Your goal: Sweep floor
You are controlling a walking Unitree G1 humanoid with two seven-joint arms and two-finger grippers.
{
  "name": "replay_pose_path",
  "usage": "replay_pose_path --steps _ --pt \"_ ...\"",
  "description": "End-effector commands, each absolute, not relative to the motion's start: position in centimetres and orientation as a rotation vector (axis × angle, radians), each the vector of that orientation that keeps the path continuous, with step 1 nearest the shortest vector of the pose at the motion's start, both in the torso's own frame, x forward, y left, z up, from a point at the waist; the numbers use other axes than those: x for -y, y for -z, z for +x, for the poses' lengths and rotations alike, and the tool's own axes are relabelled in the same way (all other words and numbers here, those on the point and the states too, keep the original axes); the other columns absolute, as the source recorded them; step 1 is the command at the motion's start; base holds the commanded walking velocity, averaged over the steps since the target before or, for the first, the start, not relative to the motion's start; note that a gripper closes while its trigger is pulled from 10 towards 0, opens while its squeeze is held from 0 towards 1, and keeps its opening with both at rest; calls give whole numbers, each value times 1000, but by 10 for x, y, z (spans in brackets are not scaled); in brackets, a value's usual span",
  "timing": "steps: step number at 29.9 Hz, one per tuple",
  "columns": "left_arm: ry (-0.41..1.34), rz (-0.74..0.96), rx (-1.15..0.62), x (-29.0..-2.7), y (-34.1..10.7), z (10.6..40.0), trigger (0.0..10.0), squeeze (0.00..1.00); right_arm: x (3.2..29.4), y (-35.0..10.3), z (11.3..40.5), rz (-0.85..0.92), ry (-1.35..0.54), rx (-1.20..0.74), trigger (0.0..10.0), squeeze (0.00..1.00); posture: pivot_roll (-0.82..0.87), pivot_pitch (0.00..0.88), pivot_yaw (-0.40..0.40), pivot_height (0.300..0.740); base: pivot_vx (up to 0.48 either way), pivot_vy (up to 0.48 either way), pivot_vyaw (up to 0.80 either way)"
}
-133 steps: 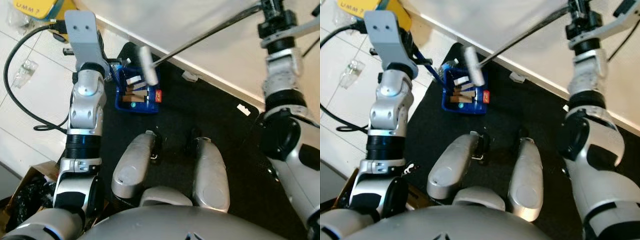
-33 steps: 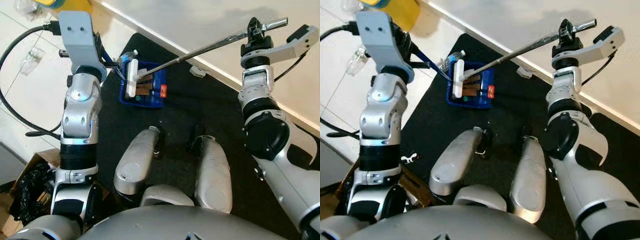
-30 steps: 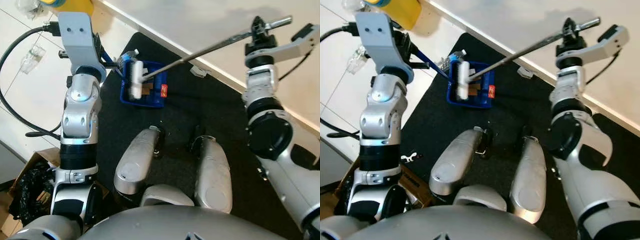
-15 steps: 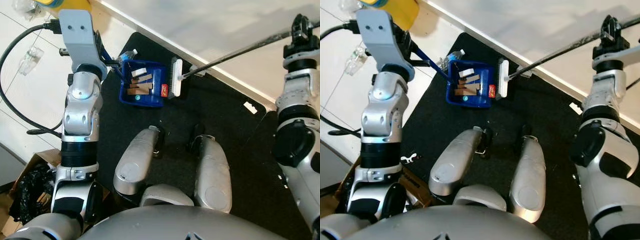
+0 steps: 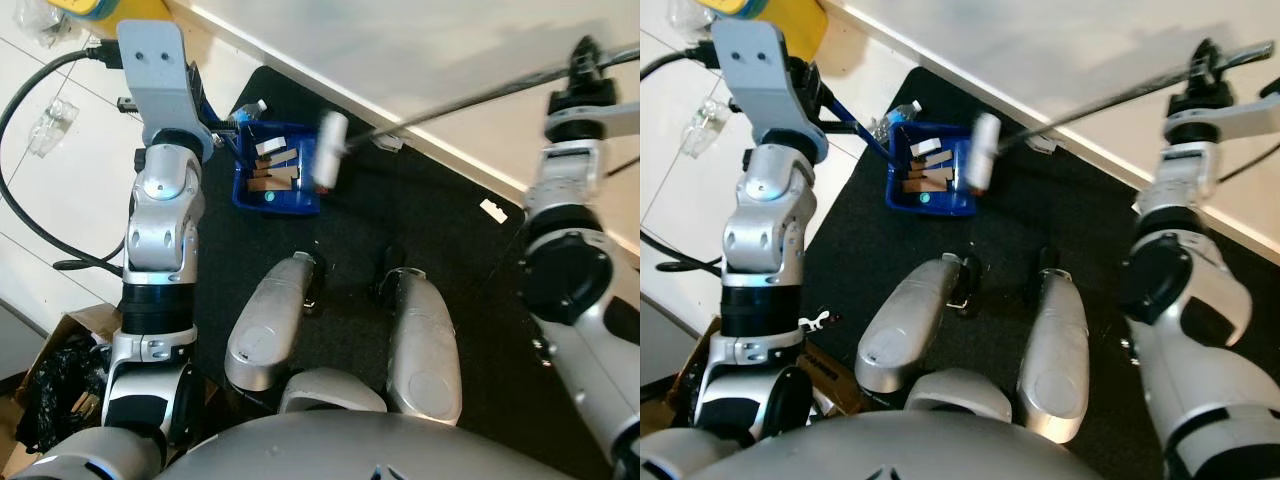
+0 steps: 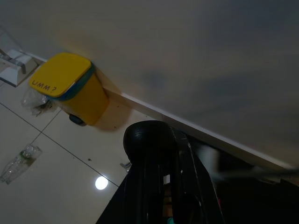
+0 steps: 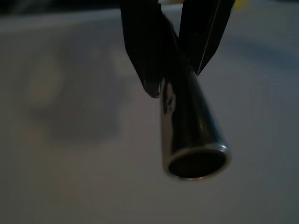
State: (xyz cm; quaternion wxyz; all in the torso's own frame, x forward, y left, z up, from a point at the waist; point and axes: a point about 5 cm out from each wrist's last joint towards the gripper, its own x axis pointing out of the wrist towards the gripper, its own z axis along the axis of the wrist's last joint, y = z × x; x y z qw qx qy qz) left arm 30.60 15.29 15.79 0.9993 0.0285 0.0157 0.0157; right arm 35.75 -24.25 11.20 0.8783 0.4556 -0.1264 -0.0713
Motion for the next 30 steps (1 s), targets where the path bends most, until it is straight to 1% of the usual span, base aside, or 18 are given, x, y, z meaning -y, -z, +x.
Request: replay_pose_path --steps 1,6,9,11,13,14,15,16,17,18,20,24,27,30 --pt "-31 77 -171 -157 -129 299 10000 0 226 -107 361 1071 137 230 10000 0 461 343 121 740 0 0 0" --pt "-35 76 -170 -157 -129 299 10000 0 224 -106 362 1087 137 227 10000 0 460 346 115 740 0 0 0" --pt "-43 71 -169 -157 -129 297 10000 0 239 -115 361 1013 127 276 10000 0 454 351 106 740 0 0 0" --pt "-47 66 -172 -157 -128 297 10000 0 263 -127 356 850 116 320 10000 0 440 353 102 740 0 0 0" --pt "-47 66 -172 -157 -128 297 10000 0 263 -127 356 850 116 320 10000 0 440 353 102 740 0 0 0" --pt "-47 65 -173 -157 -127 297 10000 0 270 -131 354 793 110 330 10000 0 440 353 102 740 0 0 0" --pt "-46 62 -177 -156 -126 297 10000 0 280 -137 351 679 97 327 10000 0 414 356 102 740 0 0 0" --pt "-46 62 -177 -156 -126 297 10000 0 280 -137 351 679 97 327 10000 0 414 356 102 740 0 0 0" --pt "-32 55 -182 -151 -125 298 10000 0 297 -145 344 482 84 299 10000 0 394 358 104 740 0 0 0" --pt "-32 55 -182 -151 -125 298 10000 0 297 -145 344 482 84 299 10000 0 394 358 104 740 0 0 0" --pt "-21 51 -186 -148 -124 300 10000 0 306 -144 338 366 81 243 10000 0 377 356 108 740 0 0 0" --pt "-14 50 -186 -146 -124 302 10000 0 307 -138 336 319 61 181 10000 0 374 354 110 740 0 0 0" --pt "-7 50 -183 -145 -125 304 10000 0 295 -118 336 314 -3 51 10000 0 375 347 114 740 0 0 0" --pt "-6 51 -181 -145 -126 305 10000 0 284 -109 337 353 -19 33 10000 0 384 341 118 740 0 0 0"
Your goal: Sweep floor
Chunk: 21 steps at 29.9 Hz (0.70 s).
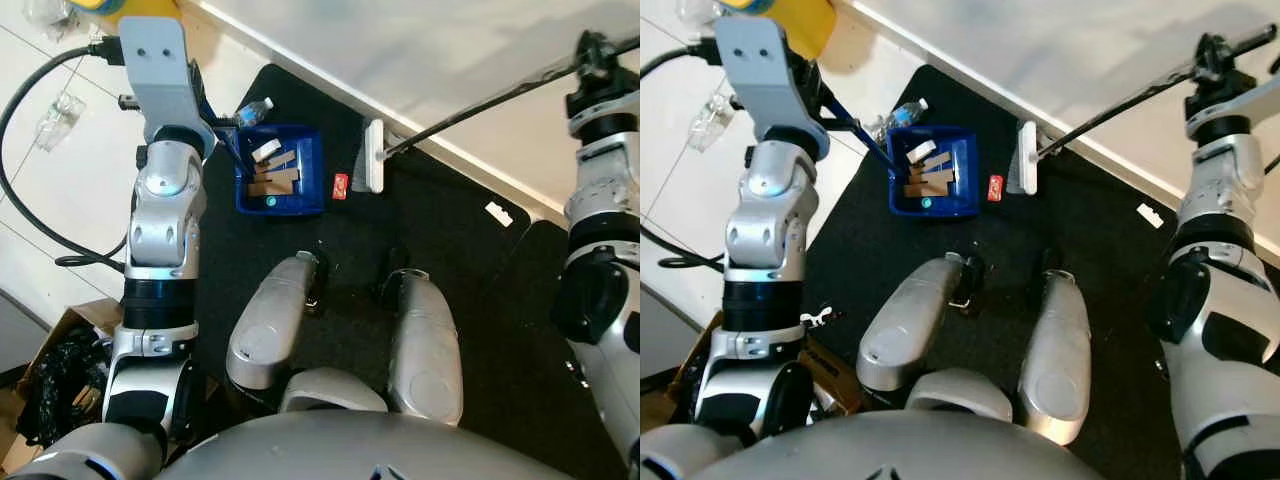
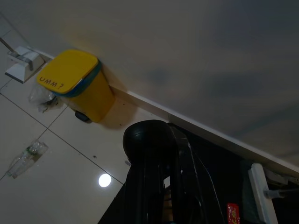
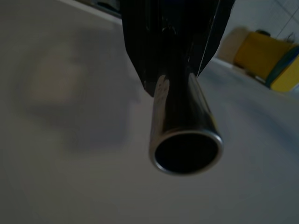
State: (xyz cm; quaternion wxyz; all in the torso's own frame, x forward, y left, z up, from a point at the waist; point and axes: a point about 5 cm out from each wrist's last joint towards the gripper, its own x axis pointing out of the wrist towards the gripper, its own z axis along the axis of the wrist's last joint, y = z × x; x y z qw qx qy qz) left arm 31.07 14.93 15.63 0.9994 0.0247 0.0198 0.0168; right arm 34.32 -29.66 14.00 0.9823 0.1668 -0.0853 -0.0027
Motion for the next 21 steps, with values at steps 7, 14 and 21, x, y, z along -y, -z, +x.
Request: replay_pose_path --steps 7,14,21 --pt "-16 63 -170 -150 -128 306 10000 0 240 -102 351 647 -35 91 10000 0 405 328 118 740 0 0 0" --pt "-23 67 -163 -152 -129 306 10000 0 216 -114 363 945 -17 233 10000 0 422 315 114 740 0 0 0" --pt "-28 68 -160 -152 -129 307 10000 0 214 -119 367 1023 7 266 10000 0 413 310 106 740 0 0 0"
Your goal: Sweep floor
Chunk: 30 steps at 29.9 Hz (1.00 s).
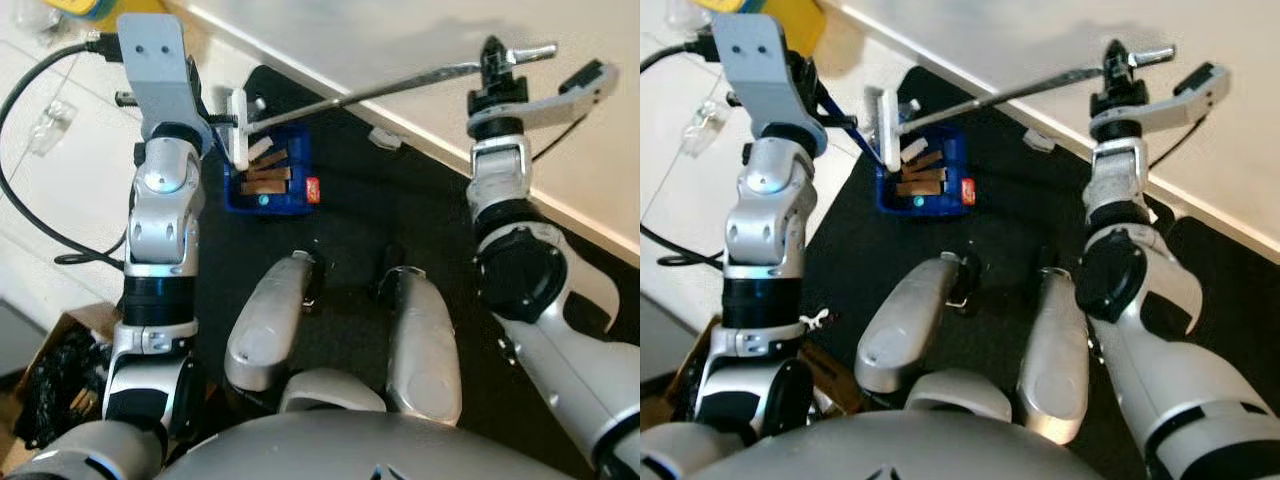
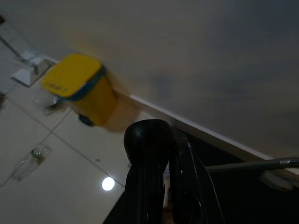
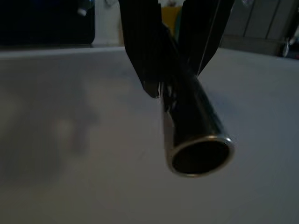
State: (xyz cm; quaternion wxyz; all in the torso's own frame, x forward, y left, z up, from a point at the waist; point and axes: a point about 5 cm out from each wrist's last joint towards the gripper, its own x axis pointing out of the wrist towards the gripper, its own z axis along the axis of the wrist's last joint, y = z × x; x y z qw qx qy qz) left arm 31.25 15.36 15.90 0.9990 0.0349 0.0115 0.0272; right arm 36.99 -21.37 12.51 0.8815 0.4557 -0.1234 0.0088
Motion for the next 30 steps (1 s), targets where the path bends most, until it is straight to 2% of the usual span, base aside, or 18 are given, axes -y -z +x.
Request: replay_pose_path --steps 1,2,6,8,14,23,25,27,28,30 --pt "-29 68 -160 -152 -129 307 10000 0 221 -121 366 1006 16 281 10000 0 410 311 102 740 0 0 0" --pt "-29 68 -160 -152 -129 307 10000 0 221 -121 366 1006 16 281 10000 0 410 311 102 740 0 0 0" --pt "-31 61 -159 -150 -128 307 10000 0 254 -138 361 868 13 363 10000 0 399 316 98 740 0 0 0" --pt "-31 59 -160 -150 -128 307 10000 0 262 -141 359 830 7 371 10000 0 393 318 96 740 0 0 0" --pt "-26 54 -173 -147 -124 307 10000 0 288 -141 346 537 -46 240 10000 0 369 327 99 740 0 0 0" --pt "-11 53 -175 -144 -124 309 10000 0 280 -118 340 541 -76 122 10000 0 357 325 109 740 0 0 0" --pt "-7 54 -174 -144 -124 309 10000 0 264 -105 341 588 -73 99 10000 0 371 326 114 740 0 0 0" --pt "-7 54 -174 -144 -124 309 10000 0 264 -105 341 588 -73 99 10000 0 371 326 114 740 0 0 0" --pt "-12 63 -172 -147 -126 308 10000 0 247 -100 344 660 -52 126 10000 0 397 331 121 740 0 0 0" --pt "-16 67 -172 -149 -126 308 10000 0 241 -98 346 689 -39 137 10000 0 397 331 121 740 0 0 0"
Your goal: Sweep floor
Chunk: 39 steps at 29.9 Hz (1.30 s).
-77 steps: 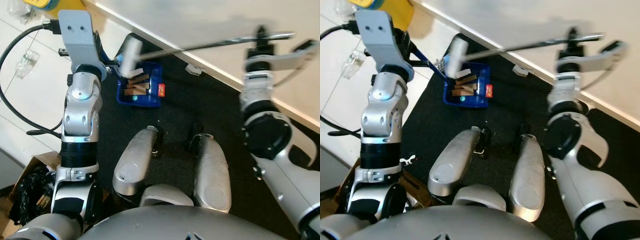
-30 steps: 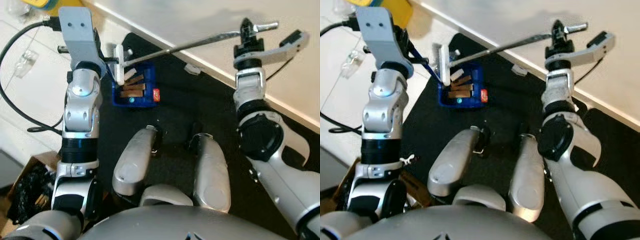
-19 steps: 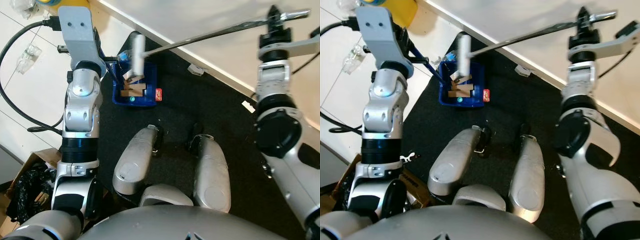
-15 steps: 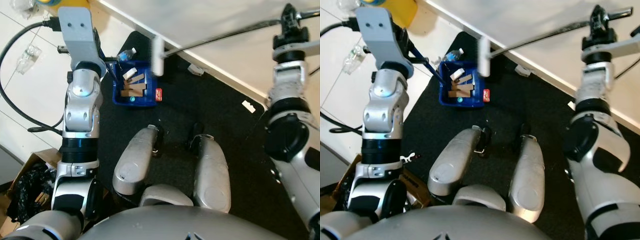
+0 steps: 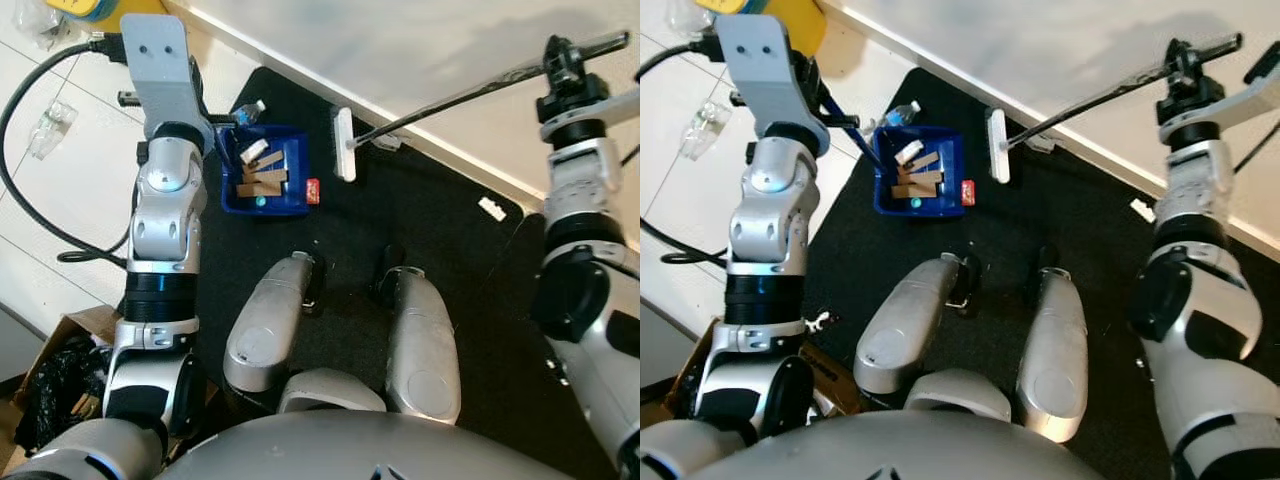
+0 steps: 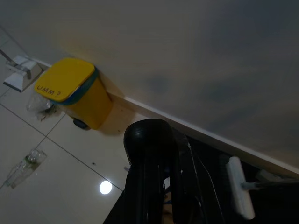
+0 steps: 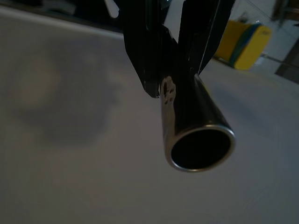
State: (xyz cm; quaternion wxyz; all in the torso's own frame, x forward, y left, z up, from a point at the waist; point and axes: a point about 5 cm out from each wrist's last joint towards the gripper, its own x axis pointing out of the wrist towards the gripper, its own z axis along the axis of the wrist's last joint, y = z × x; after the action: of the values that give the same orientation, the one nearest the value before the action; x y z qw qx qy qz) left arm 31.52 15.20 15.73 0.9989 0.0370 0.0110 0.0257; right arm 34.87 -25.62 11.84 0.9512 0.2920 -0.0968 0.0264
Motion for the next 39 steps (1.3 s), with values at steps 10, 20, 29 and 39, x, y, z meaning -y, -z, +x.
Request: replay_pose_path --steps 10,20,29,39 --pt "-34 78 -169 -155 -127 306 10000 0 190 -98 359 817 -75 115 10000 0 426 335 117 740 0 0 0" --pt "-37 76 -170 -154 -126 305 10000 0 180 -99 362 887 -78 125 10000 0 421 336 109 740 0 0 0" --pt "-44 69 -173 -154 -125 304 10000 0 222 -116 356 616 -70 189 10000 0 397 344 95 740 0 0 0" --pt "-12 54 -189 -144 -120 305 10000 0 293 -144 319 513 -43 356 10000 0 333 345 104 740 0 0 0"
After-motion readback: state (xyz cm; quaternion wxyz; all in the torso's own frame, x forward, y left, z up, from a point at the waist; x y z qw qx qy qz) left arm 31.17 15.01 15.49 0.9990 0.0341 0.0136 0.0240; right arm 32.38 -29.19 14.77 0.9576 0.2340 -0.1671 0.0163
